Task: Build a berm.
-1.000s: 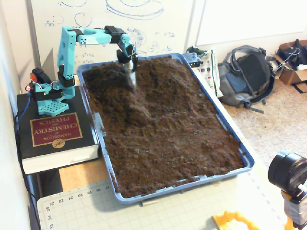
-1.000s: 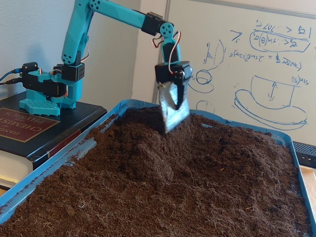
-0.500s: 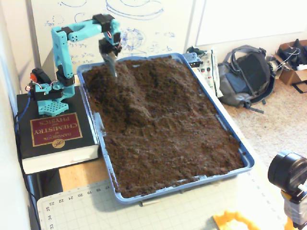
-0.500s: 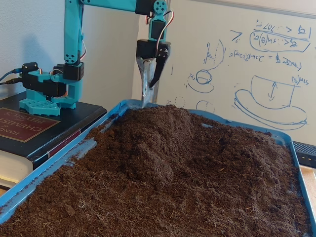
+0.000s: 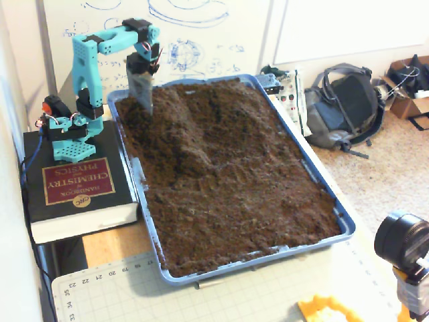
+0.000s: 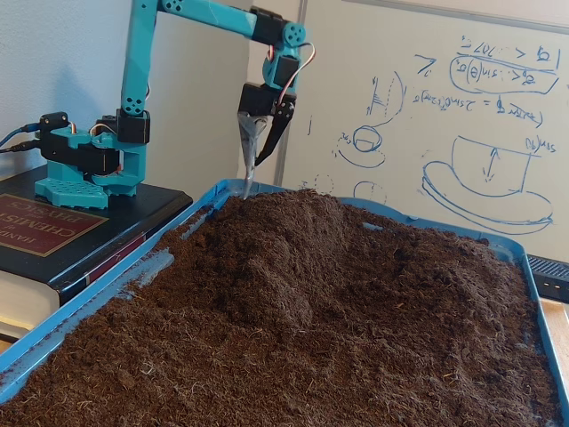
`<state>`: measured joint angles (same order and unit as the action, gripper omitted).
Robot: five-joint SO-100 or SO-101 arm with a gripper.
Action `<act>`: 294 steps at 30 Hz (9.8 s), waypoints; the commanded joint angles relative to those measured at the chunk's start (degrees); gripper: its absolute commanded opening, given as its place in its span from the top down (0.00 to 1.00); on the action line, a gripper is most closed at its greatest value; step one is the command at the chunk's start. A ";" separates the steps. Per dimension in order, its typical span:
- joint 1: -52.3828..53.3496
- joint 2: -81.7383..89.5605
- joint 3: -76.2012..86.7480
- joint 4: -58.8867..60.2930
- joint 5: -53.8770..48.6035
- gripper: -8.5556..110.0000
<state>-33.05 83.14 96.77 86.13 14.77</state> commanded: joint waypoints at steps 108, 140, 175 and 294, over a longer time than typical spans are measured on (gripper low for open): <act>4.31 -27.95 -31.38 -16.52 13.45 0.93; 7.29 -7.03 -6.68 -16.00 4.22 0.93; -2.29 6.94 8.61 0.09 8.26 0.93; 30.32 4.31 9.93 -41.75 -17.67 0.93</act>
<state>-3.69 79.89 112.85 46.49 -3.16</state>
